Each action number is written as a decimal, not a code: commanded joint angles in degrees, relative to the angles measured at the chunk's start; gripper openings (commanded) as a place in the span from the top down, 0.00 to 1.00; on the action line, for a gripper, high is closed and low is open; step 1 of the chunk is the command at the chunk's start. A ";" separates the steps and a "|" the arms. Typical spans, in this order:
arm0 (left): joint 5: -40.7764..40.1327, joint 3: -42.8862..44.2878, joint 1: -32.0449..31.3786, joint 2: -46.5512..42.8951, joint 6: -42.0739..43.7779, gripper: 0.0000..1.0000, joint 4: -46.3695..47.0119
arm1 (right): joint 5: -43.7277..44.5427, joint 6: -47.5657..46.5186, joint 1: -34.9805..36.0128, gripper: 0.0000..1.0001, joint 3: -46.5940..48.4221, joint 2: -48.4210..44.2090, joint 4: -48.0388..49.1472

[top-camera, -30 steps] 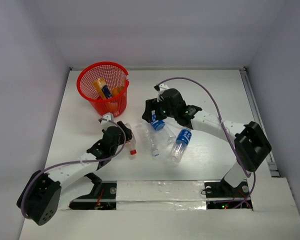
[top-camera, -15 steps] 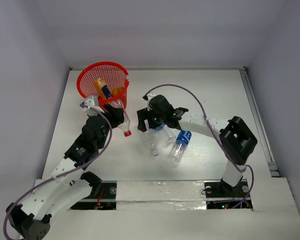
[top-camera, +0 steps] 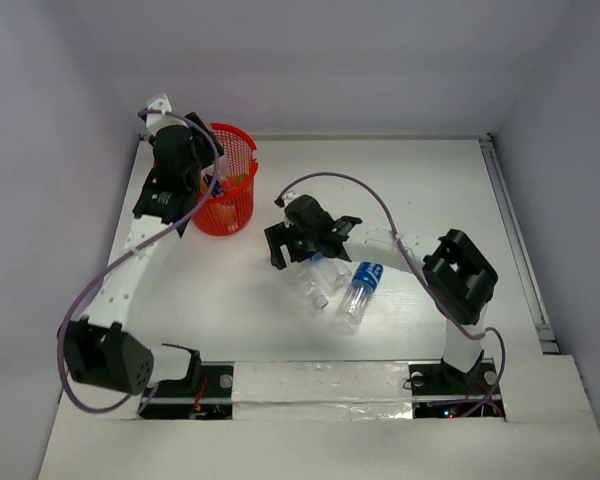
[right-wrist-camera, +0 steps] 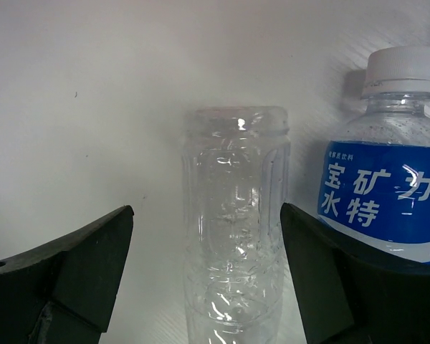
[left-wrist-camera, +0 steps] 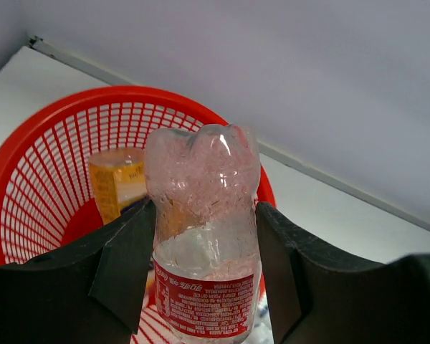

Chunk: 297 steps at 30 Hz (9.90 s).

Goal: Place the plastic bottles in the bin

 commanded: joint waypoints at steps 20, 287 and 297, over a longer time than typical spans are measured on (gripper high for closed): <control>-18.38 -2.25 3.12 11.04 23.10 0.46 19.22 | 1.93 -1.95 2.41 0.08 8.11 7.70 -4.00; 5.17 -0.50 -50.58 28.43 12.46 0.03 6.57 | 11.78 7.54 -29.41 0.00 -24.23 -58.30 19.91; 5.88 10.49 -48.74 45.13 16.15 0.03 2.52 | 8.35 7.19 -29.41 0.00 -26.43 -59.62 20.00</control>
